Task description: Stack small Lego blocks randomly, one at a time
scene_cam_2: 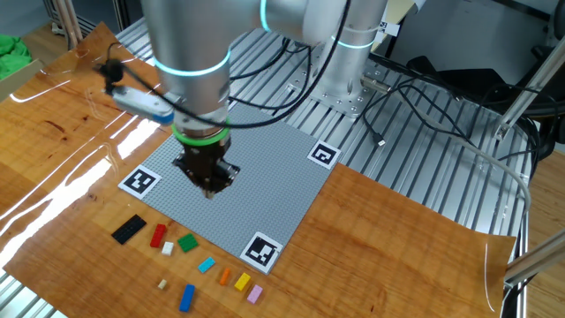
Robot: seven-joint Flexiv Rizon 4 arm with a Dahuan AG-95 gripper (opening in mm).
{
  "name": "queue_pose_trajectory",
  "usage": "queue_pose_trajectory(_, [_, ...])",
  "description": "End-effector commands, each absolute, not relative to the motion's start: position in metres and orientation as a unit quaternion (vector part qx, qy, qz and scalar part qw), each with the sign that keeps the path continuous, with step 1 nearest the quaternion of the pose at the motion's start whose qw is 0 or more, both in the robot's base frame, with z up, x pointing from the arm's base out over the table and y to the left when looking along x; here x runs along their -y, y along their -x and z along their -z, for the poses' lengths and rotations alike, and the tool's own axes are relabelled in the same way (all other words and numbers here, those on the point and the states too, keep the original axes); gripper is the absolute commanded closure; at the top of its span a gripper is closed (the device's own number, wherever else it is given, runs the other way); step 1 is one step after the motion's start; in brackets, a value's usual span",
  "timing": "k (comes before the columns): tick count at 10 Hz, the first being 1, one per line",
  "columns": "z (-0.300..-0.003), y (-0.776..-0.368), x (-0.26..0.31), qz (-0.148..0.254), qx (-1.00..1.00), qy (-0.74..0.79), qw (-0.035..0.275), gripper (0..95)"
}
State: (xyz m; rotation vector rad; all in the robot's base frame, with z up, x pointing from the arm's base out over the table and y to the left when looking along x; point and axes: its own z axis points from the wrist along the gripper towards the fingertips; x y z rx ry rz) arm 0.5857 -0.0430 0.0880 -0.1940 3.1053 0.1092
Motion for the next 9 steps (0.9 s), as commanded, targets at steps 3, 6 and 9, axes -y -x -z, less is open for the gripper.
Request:
queue_pose_trajectory(3, [-0.08,-0.606,0.056,-0.037,-0.997,0.068,0.016,95.0])
queue_pose_trajectory(6, [-0.075,-0.62,0.066,-0.039,-0.997,0.067,0.013,95.0])
queue_pose_trajectory(9, [-0.075,-0.631,0.074,-0.037,-0.998,0.056,0.01,95.0])
